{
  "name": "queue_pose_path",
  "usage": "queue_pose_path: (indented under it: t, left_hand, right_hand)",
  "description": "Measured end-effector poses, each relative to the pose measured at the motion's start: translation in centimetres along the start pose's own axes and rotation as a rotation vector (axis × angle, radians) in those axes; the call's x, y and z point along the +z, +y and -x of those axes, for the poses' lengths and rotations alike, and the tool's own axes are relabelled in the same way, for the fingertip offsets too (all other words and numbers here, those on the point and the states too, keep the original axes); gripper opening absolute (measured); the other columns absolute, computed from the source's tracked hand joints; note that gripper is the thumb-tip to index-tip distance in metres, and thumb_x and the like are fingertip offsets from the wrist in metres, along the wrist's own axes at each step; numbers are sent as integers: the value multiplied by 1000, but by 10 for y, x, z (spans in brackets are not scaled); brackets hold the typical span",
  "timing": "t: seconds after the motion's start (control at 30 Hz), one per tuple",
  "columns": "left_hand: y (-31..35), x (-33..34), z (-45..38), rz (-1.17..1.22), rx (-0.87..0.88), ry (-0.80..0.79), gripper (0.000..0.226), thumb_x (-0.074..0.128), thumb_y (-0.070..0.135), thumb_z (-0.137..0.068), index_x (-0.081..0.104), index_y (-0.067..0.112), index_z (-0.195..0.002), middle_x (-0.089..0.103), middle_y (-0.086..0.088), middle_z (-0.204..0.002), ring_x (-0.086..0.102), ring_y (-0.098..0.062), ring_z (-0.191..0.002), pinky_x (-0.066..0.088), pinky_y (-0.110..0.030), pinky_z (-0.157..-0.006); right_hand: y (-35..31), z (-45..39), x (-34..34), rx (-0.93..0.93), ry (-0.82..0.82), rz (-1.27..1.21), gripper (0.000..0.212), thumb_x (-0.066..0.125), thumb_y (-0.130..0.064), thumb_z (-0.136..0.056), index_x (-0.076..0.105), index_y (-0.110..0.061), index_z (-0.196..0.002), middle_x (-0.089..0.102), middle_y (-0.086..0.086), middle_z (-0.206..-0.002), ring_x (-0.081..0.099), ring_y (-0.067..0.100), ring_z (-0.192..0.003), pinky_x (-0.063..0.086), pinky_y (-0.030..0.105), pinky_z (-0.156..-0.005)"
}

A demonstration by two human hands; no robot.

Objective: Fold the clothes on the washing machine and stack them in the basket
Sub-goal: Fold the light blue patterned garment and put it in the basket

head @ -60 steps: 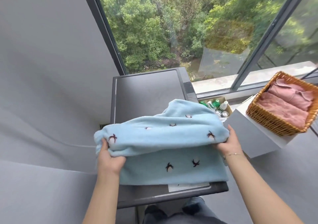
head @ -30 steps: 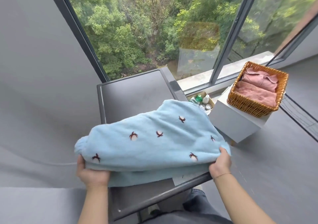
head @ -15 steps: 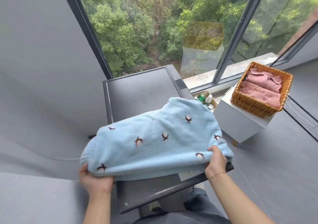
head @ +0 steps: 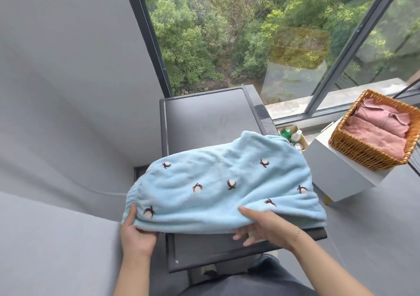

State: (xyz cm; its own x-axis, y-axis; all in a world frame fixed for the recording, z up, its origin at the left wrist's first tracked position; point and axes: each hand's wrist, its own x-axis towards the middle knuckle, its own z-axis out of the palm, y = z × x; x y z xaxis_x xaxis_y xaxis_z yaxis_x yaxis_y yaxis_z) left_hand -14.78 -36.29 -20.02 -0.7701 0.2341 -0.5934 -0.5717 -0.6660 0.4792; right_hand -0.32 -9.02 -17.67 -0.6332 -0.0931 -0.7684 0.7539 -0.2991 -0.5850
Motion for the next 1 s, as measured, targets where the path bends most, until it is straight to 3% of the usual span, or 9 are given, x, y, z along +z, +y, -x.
queue_pose_path:
  t: [0.13,0.2,0.3,0.33,0.4,0.53,0.63,0.83,1.0]
  left_hand:
    - [5,-28,-10,28,34,-145,68,37,53,-95,21,17,-150,24,-14,-155,24,-32,-143,20,-54,-115]
    - [9,-16,-1,-12,-15,-100,88,65,56,-71,40,15,-144,39,-17,-148,39,-37,-136,28,-53,-111]
    - [17,2,-1,-179,41,31,38,60,31,-84,63,5,-111,74,-11,-98,64,-32,-100,50,-38,-86]
    - [21,6,-5,-355,91,99,20,49,17,-93,61,2,-93,74,-6,-74,65,-27,-82,54,-28,-70]
    - [36,10,-20,-627,121,282,30,39,4,-93,50,3,-65,58,-4,-46,57,-20,-49,45,-17,-44]
    - [65,26,-34,-868,-54,375,45,51,49,-85,51,10,-62,49,-7,-56,44,-21,-48,33,-26,-48]
    - [68,48,-38,-1064,-163,282,72,43,74,-83,54,12,-48,52,-6,-48,48,-17,-35,35,-17,-41]
    - [64,81,-56,-802,-383,147,55,54,51,-90,70,2,-110,69,-21,-110,70,-34,-95,52,-43,-84]
    - [64,72,-81,-766,-225,160,38,71,19,-80,64,5,-115,71,-16,-93,70,-26,-79,57,-36,-73]
  right_hand:
    - [-16,5,-12,393,-238,635,84,27,-76,-87,67,-3,-87,72,22,-93,67,25,-66,55,27,-54]
    - [-33,6,-9,412,-293,776,84,29,-78,-85,68,-3,-84,72,13,-77,67,23,-60,54,25,-51]
    - [-58,7,-1,142,-143,817,61,40,-55,-95,66,-8,-67,68,9,-61,59,19,-45,46,21,-43]
    - [-65,2,0,-2,-20,807,54,44,-45,-96,64,-9,-62,65,6,-56,55,18,-43,43,21,-42]
    - [-75,-17,-3,-320,264,796,40,49,-30,-94,60,-9,-61,62,-3,-54,53,16,-48,43,25,-46]
    - [-64,-68,-3,-823,528,984,13,53,-24,-86,62,-16,-83,58,-9,-88,51,11,-90,39,26,-76]
    - [-32,-96,2,-940,557,1241,31,48,-33,-82,63,-24,-108,58,-3,-125,51,18,-119,29,31,-102]
    - [-25,-106,2,-888,546,1447,52,42,-35,-88,48,-27,-139,39,-4,-151,32,17,-142,18,43,-115]
    - [-24,-108,2,-886,522,1449,55,44,-34,-88,44,-29,-143,35,-6,-153,29,16,-143,18,43,-116]
